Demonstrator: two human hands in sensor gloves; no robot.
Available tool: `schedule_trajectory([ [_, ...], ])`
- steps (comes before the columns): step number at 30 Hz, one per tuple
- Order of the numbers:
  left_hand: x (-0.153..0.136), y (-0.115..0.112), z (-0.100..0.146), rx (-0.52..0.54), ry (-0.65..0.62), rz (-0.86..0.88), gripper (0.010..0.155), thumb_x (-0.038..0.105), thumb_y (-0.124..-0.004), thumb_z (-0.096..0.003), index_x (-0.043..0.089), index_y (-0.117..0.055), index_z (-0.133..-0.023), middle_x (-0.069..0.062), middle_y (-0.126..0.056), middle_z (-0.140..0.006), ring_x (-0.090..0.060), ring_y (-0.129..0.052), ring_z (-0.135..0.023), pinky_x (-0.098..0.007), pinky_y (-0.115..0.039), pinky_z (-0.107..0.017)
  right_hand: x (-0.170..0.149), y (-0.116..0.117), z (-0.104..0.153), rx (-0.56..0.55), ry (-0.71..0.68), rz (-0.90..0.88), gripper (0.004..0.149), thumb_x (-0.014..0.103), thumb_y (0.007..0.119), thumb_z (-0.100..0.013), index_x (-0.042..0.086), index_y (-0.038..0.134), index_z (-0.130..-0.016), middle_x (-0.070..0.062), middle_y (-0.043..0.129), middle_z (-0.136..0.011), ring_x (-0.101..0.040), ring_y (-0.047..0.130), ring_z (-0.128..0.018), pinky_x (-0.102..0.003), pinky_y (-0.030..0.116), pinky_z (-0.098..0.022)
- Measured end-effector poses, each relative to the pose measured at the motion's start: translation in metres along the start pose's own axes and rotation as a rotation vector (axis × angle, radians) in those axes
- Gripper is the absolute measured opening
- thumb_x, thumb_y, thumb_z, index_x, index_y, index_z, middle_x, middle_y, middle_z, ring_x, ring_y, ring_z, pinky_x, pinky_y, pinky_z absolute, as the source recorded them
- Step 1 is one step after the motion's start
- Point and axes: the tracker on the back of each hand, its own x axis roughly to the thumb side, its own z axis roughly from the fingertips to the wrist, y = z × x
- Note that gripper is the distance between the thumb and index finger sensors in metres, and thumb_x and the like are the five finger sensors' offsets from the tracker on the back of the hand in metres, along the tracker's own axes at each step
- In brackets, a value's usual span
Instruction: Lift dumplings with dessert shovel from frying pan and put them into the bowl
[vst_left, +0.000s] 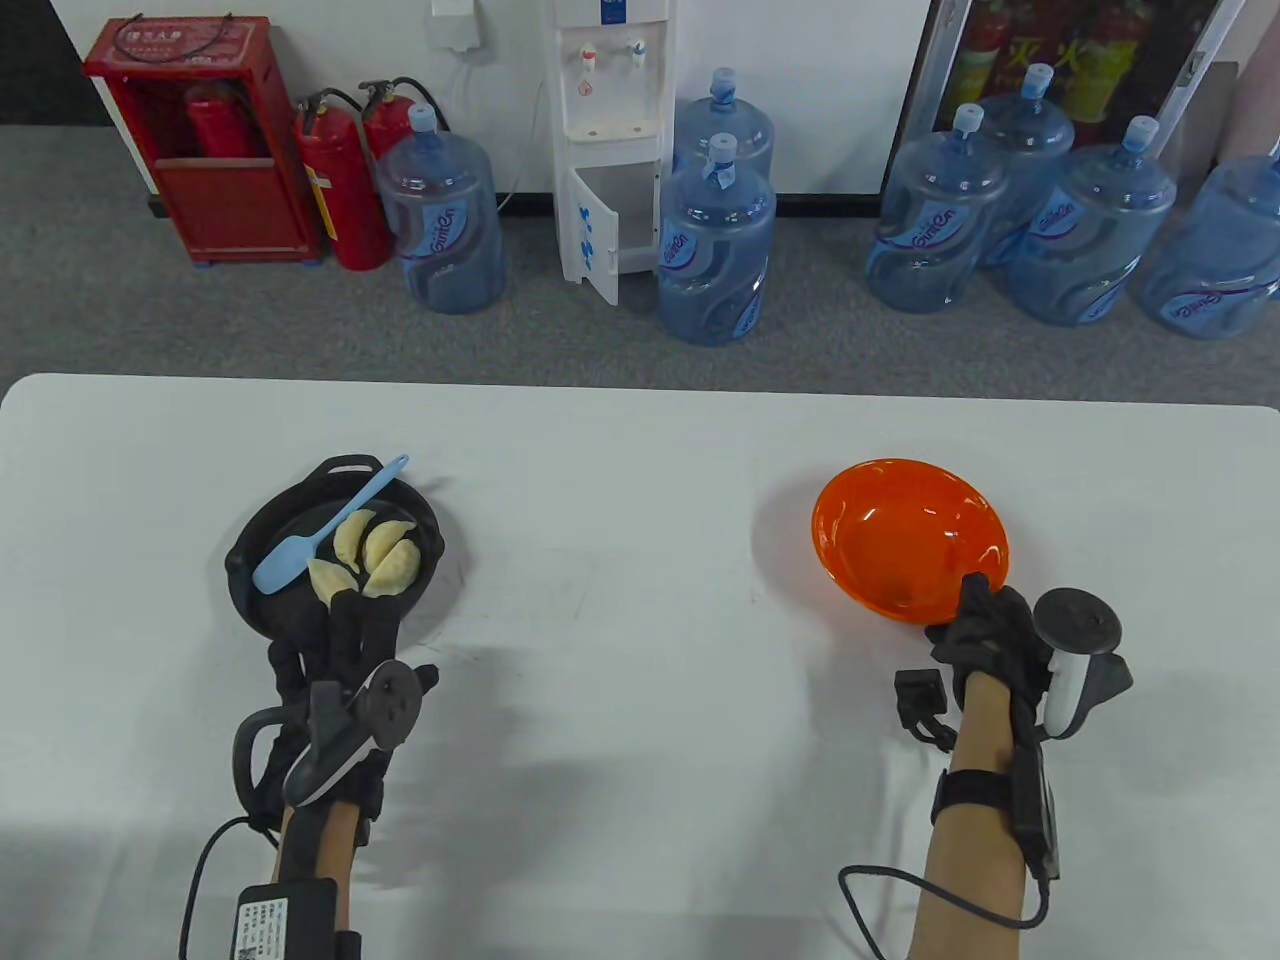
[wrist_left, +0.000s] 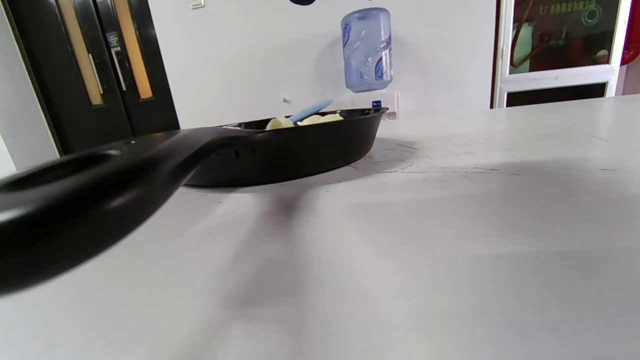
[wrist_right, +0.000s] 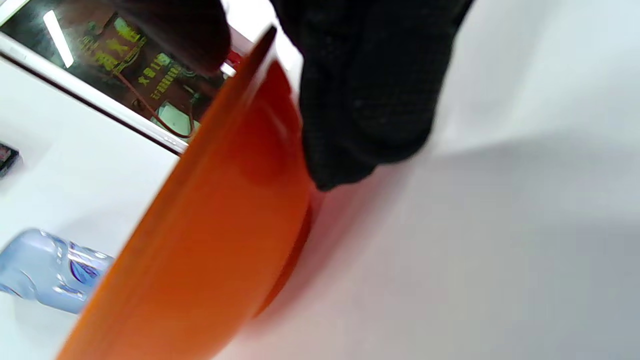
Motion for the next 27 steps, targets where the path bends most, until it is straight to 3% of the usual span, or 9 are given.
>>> schedule_trajectory([
  [4, 0.000, 0.000, 0.000, 0.002, -0.002, 0.010, 0.075, 0.063, -0.044, -0.0567, 0.031, -0.024, -0.121, -0.011, -0.021, -0.127, -0.045, -0.019, -0.115, -0.062, -0.029, -0.081, 0.017, -0.022, 0.015, -0.076, -0.089, 0.154, 0.073, 0.049, 0.061, -0.069, -0.003, 0.047, -0.118, -0.034, 0.062, -0.111, -0.038, 0.095, -0.076, -0.042, 0.088, -0.053],
  [8, -0.002, -0.001, 0.000, 0.001, 0.007, 0.042, 0.075, 0.063, -0.045, -0.0570, 0.031, -0.024, -0.121, -0.012, -0.021, -0.127, -0.046, -0.019, -0.115, -0.062, -0.029, -0.080, 0.040, -0.042, 0.039, -0.130, -0.231, 0.232, 0.069, 0.049, 0.061, -0.068, 0.004, 0.049, -0.119, -0.028, 0.058, -0.116, -0.040, 0.090, -0.083, -0.047, 0.084, -0.058],
  [13, -0.001, -0.001, 0.001, -0.005, 0.000, 0.042, 0.075, 0.063, -0.044, -0.0571, 0.031, -0.025, -0.121, -0.011, -0.021, -0.127, -0.046, -0.019, -0.115, -0.062, -0.030, -0.080, 0.064, -0.050, 0.080, -0.154, -0.465, 0.296, 0.067, 0.052, 0.059, -0.068, 0.012, 0.052, -0.121, -0.019, 0.045, -0.125, -0.047, 0.066, -0.102, -0.056, 0.072, -0.069],
  [17, 0.001, -0.001, 0.002, -0.017, -0.009, 0.045, 0.075, 0.063, -0.045, -0.0572, 0.030, -0.024, -0.121, -0.012, -0.021, -0.127, -0.046, -0.019, -0.115, -0.062, -0.030, -0.080, 0.072, -0.035, 0.115, -0.132, -0.641, 0.404, 0.068, 0.053, 0.056, -0.067, 0.014, 0.048, -0.122, -0.017, 0.037, -0.127, -0.048, 0.051, -0.110, -0.063, 0.059, -0.074],
  [20, 0.002, -0.001, 0.003, -0.017, -0.014, 0.046, 0.075, 0.063, -0.045, -0.0572, 0.030, -0.024, -0.121, -0.013, -0.020, -0.127, -0.046, -0.019, -0.115, -0.062, -0.029, -0.080, 0.070, -0.012, 0.141, -0.066, -0.743, 0.492, 0.072, 0.055, 0.053, -0.067, 0.015, 0.036, -0.124, -0.017, 0.020, -0.127, -0.049, 0.032, -0.114, -0.068, 0.047, -0.076],
  [27, 0.006, -0.001, 0.006, -0.016, -0.028, 0.044, 0.075, 0.063, -0.045, -0.0572, 0.030, -0.023, -0.121, -0.013, -0.019, -0.127, -0.047, -0.019, -0.115, -0.062, -0.029, -0.080, 0.056, 0.036, 0.174, -0.034, -0.846, 0.545, 0.072, 0.057, 0.051, -0.067, 0.019, 0.029, -0.124, -0.018, 0.017, -0.127, -0.049, 0.026, -0.113, -0.070, 0.041, -0.076],
])
